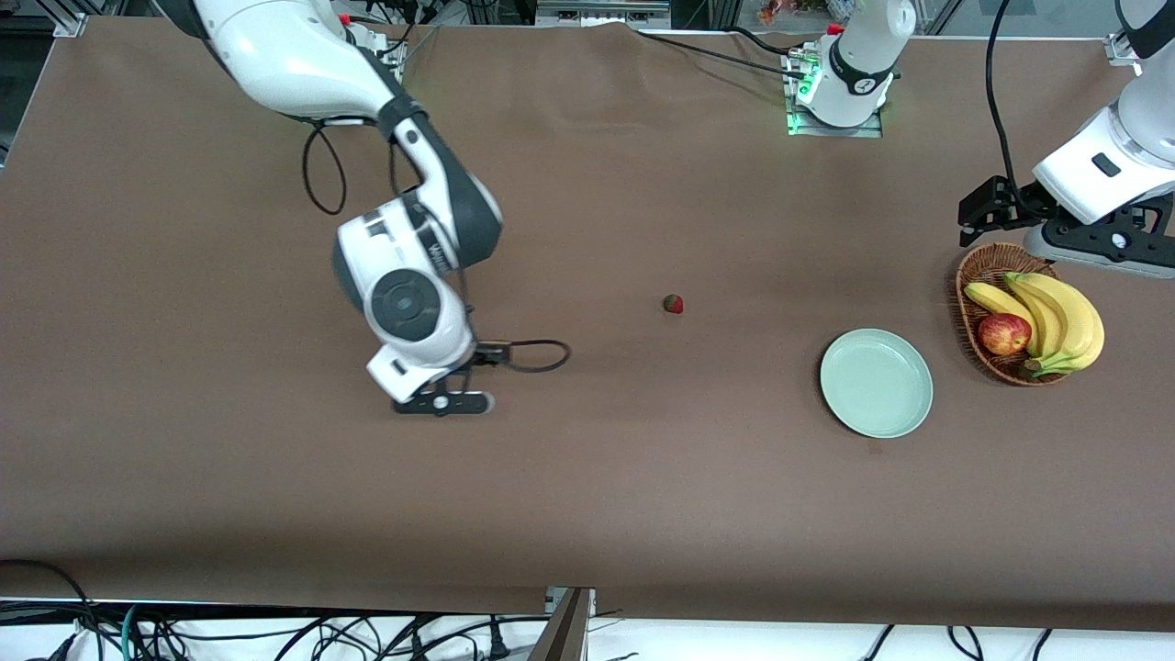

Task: Collect all strawberries into plate
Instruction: 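Grasp the mid-table strawberry with the left gripper while the right gripper grasps another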

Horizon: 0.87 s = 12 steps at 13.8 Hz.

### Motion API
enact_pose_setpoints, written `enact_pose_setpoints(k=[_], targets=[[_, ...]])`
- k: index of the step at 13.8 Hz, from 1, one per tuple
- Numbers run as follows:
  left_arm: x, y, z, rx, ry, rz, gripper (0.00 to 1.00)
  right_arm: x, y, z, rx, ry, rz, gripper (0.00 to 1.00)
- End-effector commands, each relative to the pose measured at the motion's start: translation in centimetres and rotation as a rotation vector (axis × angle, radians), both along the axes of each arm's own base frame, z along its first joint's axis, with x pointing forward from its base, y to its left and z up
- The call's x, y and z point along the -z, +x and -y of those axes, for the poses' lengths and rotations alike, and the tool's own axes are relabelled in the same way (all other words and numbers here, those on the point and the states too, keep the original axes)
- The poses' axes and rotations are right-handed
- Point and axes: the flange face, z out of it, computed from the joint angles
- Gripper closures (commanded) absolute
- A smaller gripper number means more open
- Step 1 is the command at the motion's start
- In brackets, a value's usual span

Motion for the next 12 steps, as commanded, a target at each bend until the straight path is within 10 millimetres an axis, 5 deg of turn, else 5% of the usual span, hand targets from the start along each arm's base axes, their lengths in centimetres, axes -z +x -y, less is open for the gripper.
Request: enact_pose_setpoints(k=[1,4,6,12], targets=[[0.9,0.3,1.1,0.028,-0.005,-0.015,0.00,-0.1,0.1,4.8,-0.050,-0.032,-0.061,0.00],[5.1,1.3,2.1,0.035,-0.025,-0.120,0.00,1.1,0.7,10.0,-0.022,-0.038,-0.090,0.00],[10.4,2.4,5.4,0.055,-0.050,-0.218,0.00,1.8,0.6,11.7,-0.033,-0.030,-0.115,0.00],[23.9,4.0,17.1,-0.227,-0.020,-0.256,0.00,8.4,-4.1,12.1,-0.002,0.056,-0.088,0.00]])
